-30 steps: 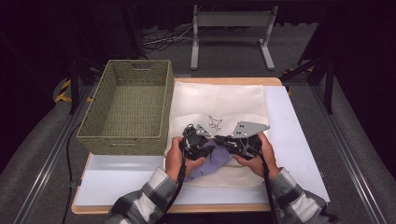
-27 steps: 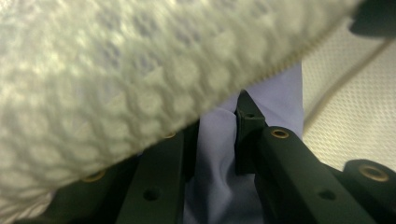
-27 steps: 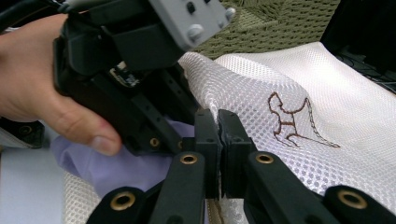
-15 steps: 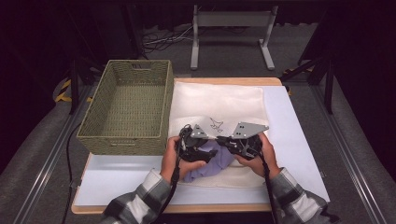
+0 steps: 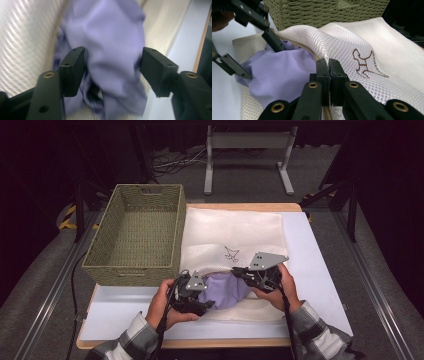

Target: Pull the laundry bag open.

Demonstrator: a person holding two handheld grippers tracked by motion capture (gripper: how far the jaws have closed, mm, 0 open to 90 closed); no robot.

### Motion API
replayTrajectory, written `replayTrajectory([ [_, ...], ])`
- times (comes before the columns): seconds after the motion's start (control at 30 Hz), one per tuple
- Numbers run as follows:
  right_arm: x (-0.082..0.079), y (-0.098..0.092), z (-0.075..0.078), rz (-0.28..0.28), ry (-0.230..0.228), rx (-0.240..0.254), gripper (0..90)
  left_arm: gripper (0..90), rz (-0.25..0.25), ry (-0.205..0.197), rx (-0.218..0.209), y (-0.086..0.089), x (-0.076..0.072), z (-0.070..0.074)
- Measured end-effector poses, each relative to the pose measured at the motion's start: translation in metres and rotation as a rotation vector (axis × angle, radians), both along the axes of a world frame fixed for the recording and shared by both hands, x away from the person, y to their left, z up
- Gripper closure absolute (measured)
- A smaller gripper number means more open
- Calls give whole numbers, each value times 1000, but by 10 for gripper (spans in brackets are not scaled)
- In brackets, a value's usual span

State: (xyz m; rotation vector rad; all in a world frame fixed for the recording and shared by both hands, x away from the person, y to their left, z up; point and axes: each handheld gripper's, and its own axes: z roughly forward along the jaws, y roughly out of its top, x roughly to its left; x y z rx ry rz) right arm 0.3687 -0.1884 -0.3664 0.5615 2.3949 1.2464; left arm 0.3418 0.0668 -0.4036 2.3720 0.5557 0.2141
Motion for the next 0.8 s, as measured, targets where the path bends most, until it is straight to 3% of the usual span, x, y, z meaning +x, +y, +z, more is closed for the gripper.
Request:
replayTrajectory([
  [0.03,-1,0,0,3,3,2,877,395,4,-2,19,0,1,-4],
  [0.13,-3,-1,-2,11,10,-3,876,446,3,8,15,-3,4,-10],
  [0.17,-3,-1,-3,17,15,-2,876,470,-1,1,35,-7,4,-12],
  [0.3,-4,-1,-7,26,24,-17,876,736,-43,0,47,-19,7,-16],
  [0.37,-5,-2,-8,31,29,-21,877,816,-41,-1,59,-27,10,-17],
  [0.53,-6,0,-11,38,37,-30,876,867,-44,-6,49,-41,18,-17],
  [0.8,-6,1,-12,47,44,-30,877,873,31,-21,8,-59,35,-20],
])
